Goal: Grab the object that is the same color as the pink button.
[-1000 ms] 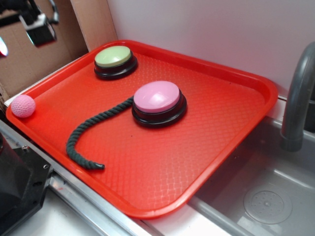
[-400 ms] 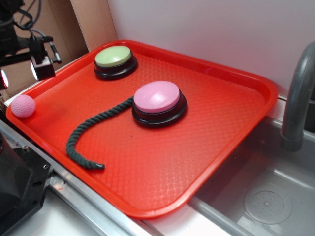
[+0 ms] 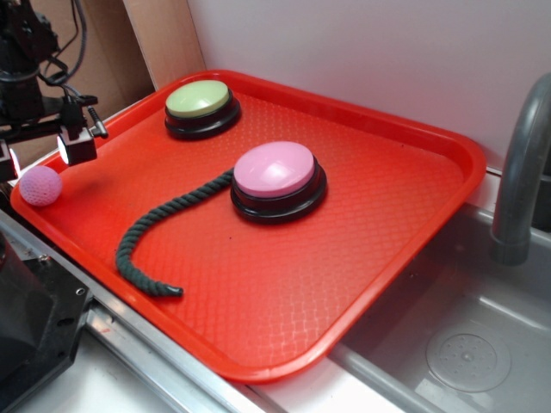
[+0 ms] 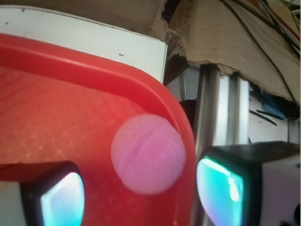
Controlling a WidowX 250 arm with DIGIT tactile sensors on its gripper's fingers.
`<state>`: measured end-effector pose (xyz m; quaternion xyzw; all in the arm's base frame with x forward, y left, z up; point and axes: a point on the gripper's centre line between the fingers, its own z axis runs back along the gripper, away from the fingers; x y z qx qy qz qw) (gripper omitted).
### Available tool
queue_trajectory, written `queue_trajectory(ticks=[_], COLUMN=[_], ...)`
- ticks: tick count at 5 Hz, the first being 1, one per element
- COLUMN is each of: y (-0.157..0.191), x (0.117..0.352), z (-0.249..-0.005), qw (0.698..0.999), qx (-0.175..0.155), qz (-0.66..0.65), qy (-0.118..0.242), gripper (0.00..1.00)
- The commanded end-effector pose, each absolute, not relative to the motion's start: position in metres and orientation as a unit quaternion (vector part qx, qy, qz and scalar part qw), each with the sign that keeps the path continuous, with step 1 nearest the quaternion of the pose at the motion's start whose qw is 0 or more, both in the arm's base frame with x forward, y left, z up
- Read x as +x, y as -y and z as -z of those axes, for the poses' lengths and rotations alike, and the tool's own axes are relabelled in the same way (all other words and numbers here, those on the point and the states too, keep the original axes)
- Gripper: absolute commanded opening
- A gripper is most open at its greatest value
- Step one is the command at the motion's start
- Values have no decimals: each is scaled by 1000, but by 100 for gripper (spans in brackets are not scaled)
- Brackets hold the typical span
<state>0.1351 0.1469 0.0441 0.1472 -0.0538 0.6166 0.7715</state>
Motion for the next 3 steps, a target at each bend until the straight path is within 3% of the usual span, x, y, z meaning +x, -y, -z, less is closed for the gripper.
queue_trajectory(ticks=[1, 2, 3], y=[-157, -159, -159], x=[123, 122, 123], z=[-34, -32, -35], qw=[751, 747, 750], qx=[166, 169, 169], qz=[-636, -640, -637], qy=[57, 59, 60], gripper=[62, 0, 0])
